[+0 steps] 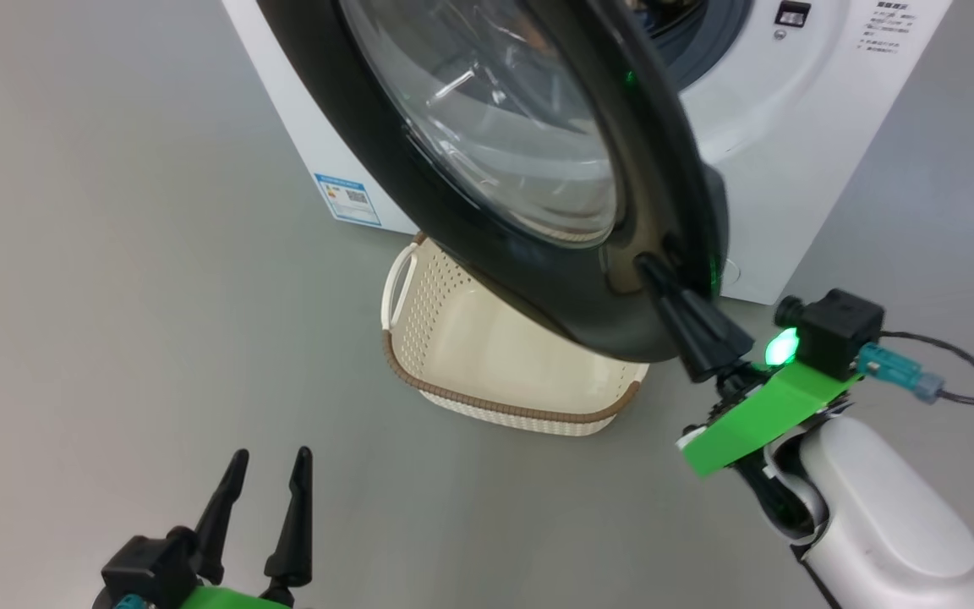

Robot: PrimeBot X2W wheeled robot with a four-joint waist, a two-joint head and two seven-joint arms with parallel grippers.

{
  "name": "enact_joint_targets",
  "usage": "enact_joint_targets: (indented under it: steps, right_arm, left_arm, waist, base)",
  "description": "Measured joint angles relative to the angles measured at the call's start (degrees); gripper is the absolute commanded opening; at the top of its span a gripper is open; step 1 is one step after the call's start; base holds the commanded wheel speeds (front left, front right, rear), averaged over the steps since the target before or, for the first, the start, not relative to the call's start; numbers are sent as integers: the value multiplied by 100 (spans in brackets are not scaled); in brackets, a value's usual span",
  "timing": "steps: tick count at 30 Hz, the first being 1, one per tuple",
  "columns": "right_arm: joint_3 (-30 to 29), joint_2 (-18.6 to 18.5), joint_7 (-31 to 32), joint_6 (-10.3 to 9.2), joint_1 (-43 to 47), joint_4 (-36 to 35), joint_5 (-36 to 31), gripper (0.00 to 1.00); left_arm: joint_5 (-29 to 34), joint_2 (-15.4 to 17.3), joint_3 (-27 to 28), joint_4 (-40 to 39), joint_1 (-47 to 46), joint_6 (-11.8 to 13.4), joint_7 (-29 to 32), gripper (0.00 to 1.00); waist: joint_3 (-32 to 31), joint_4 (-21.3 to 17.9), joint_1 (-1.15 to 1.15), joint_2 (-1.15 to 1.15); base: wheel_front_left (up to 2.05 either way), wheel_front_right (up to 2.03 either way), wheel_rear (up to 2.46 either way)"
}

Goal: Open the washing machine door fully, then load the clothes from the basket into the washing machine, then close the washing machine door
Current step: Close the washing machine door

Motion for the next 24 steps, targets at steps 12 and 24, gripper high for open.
enact_joint_targets:
  steps: [12,24]
  right_arm:
    - [-895,-212,-1,0,-566,91,-120,0]
    - [-1294,-739,-1,0,-1367,499,-115,0]
  left_arm:
    - [-49,-12,-216,-32,-283,0,0,100]
    - [-138,-19,-515,-135,-453,0,0,100]
  waist:
    - [355,141,0,0]
    - [685,491,0,0]
  base:
    - [0,0,0]
    - [0,0,0]
